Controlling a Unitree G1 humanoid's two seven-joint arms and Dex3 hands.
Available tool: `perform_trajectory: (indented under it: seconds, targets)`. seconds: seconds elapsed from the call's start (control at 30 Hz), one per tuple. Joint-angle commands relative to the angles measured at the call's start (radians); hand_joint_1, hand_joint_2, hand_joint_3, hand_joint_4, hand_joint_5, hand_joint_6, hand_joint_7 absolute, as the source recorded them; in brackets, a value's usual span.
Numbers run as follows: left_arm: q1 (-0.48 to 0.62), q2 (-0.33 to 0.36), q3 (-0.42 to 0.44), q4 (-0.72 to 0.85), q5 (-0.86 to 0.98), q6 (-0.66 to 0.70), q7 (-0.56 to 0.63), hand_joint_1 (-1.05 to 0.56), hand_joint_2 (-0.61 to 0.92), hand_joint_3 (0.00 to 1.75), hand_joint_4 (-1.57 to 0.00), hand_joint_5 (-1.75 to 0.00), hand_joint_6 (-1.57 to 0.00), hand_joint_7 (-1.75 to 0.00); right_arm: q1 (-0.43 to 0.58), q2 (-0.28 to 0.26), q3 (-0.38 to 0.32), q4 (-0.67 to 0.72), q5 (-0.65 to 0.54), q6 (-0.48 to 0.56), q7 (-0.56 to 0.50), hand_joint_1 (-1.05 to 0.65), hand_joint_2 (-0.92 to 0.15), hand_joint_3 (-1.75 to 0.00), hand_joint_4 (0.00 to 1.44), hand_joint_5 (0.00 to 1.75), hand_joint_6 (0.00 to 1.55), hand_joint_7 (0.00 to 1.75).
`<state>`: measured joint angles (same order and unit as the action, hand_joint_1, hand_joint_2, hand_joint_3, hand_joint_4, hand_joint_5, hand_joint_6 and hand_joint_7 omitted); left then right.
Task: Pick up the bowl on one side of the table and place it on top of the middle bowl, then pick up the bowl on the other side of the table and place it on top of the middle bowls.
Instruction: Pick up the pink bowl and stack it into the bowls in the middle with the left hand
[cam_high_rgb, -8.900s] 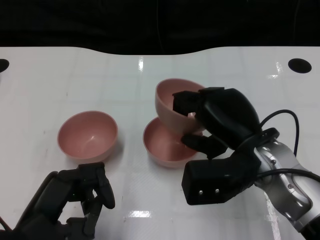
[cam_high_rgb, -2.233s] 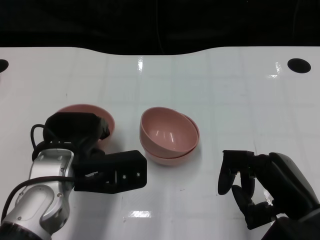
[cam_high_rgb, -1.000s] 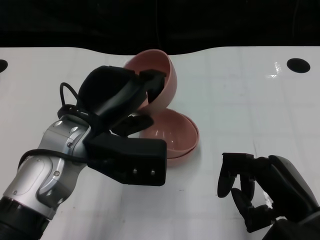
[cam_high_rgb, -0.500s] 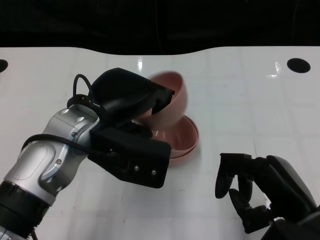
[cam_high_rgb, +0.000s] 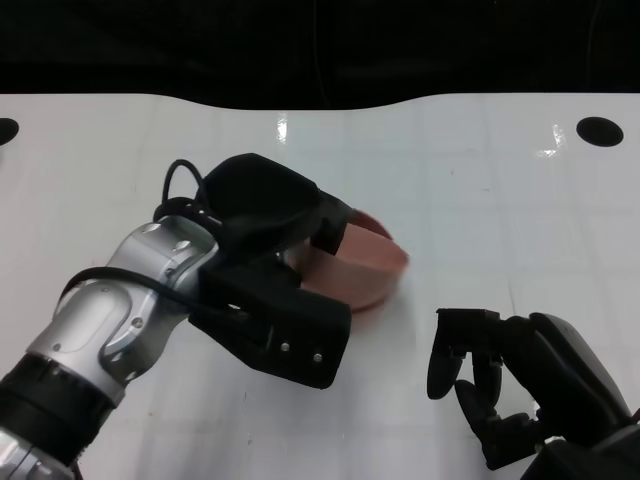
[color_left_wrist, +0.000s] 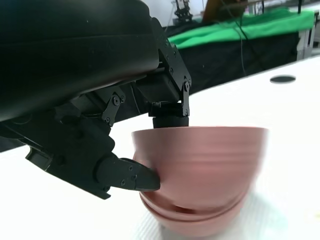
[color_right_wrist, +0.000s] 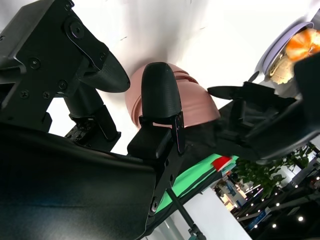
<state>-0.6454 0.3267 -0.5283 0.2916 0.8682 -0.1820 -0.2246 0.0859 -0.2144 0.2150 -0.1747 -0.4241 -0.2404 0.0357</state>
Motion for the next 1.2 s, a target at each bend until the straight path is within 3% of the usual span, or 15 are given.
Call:
perform_trajectory:
  seconds: [0.03, 0.13, 0.2, 0.27, 0.4, 0.47, 0.57, 0.67, 0.77, 0.83, 0.93, 1.03, 1.07, 1.2]
  targets:
    - [-0.035, -0.006, -0.031, 0.029, 0.054, 0.018, 0.022, -0.34, 0.92, 0.17, -0.82, -1.62, -0.89, -0.74, 0.0, -0.002, -0.002, -0.013, -0.001, 0.012, 0.004, -0.06, -0.13, -1.67, 0.96, 1.75, 0.82, 1.54]
    - [-0.019, -0.016, -0.025, 0.041, 0.073, 0.029, 0.084, -0.32, 0.92, 0.16, -0.82, -1.63, -0.91, -0.69, 0.002, 0.0, 0.001, -0.017, -0.006, 0.015, 0.002, -0.06, -0.13, -1.68, 0.96, 1.75, 0.82, 1.55]
    - [-0.004, -0.02, -0.013, 0.045, 0.069, 0.032, 0.128, -0.3, 0.92, 0.12, -0.82, -1.68, -0.94, -0.73, 0.001, 0.002, 0.003, -0.019, -0.007, 0.018, 0.001, -0.06, -0.13, -1.68, 0.96, 1.75, 0.82, 1.55]
    - [0.008, -0.021, -0.007, 0.044, 0.07, 0.041, 0.161, -0.29, 0.92, 0.1, -0.85, -1.73, -0.88, -0.89, 0.001, 0.003, 0.003, -0.019, -0.007, 0.02, 0.002, -0.06, -0.12, -1.68, 0.96, 1.75, 0.82, 1.55]
    - [0.027, -0.019, -0.012, 0.021, 0.1, 0.096, 0.179, -0.28, 0.92, 0.16, -0.88, -1.75, -0.82, -0.92, 0.002, 0.005, 0.002, -0.018, -0.007, 0.02, 0.002, -0.06, -0.12, -1.68, 0.96, 1.75, 0.82, 1.55]
    - [0.033, -0.019, -0.018, -0.001, 0.117, 0.137, 0.146, -0.29, 0.92, 0.25, -0.83, -1.75, -0.82, -0.78, 0.002, 0.005, 0.001, -0.017, -0.008, 0.019, 0.0, -0.05, -0.13, -1.68, 0.96, 1.75, 0.82, 1.55]
    - [0.049, -0.027, -0.016, -0.025, 0.105, 0.176, 0.095, -0.3, 0.92, 0.24, -0.79, -1.71, -0.85, -0.68, 0.002, 0.003, -0.001, -0.015, -0.005, 0.018, 0.004, -0.05, -0.13, -1.68, 0.96, 1.75, 0.82, 1.55]
    - [0.079, -0.026, -0.007, -0.058, 0.068, 0.189, 0.054, -0.33, 0.92, 0.19, -0.78, -1.48, -0.87, -0.51, 0.002, 0.0, -0.002, -0.012, -0.002, 0.01, 0.004, -0.05, -0.13, -1.68, 0.96, 1.75, 0.81, 1.55]
    - [0.101, -0.005, -0.015, -0.084, 0.07, 0.189, 0.025, -0.39, 0.92, 0.18, -0.69, -0.62, -0.76, -0.14, 0.002, -0.002, -0.003, -0.017, -0.006, 0.018, 0.008, -0.05, -0.13, -1.68, 0.96, 1.75, 0.81, 1.54]
    - [0.119, 0.013, -0.02, -0.121, 0.089, 0.211, -0.027, -0.48, 0.92, 0.23, -0.57, -0.39, -0.61, -0.04, 0.001, -0.002, -0.004, -0.016, -0.006, 0.018, 0.009, -0.05, -0.13, -1.67, 0.96, 1.75, 0.81, 1.54]
    - [0.144, 0.027, -0.017, -0.154, 0.101, 0.226, -0.053, -0.61, 0.92, 0.28, -0.41, -0.21, -0.4, 0.0, -0.002, -0.002, -0.004, -0.01, -0.007, 0.011, 0.007, -0.06, -0.13, -1.67, 0.96, 1.75, 0.81, 1.53]
    - [0.166, 0.032, -0.008, -0.175, 0.102, 0.227, -0.043, -0.64, 0.92, 0.28, -0.38, -0.18, -0.36, 0.0, -0.003, -0.002, -0.005, -0.007, -0.005, 0.009, 0.007, -0.06, -0.13, -1.67, 0.96, 1.75, 0.81, 1.52]
    - [0.178, 0.036, -0.003, -0.185, 0.1, 0.225, -0.032, -0.73, 0.92, 0.31, -0.27, -0.12, -0.25, 0.0, -0.004, -0.003, -0.006, -0.007, -0.004, 0.01, 0.008, -0.06, -0.13, -1.67, 0.96, 1.75, 0.82, 1.53]
    - [0.222, 0.045, 0.024, -0.234, 0.087, 0.219, -0.003, -0.81, 0.92, 0.34, -0.14, -0.06, -0.14, 0.0, -0.003, -0.005, -0.008, -0.006, -0.001, 0.011, 0.013, -0.07, -0.12, -1.68, 0.96, 1.75, 0.82, 1.53]
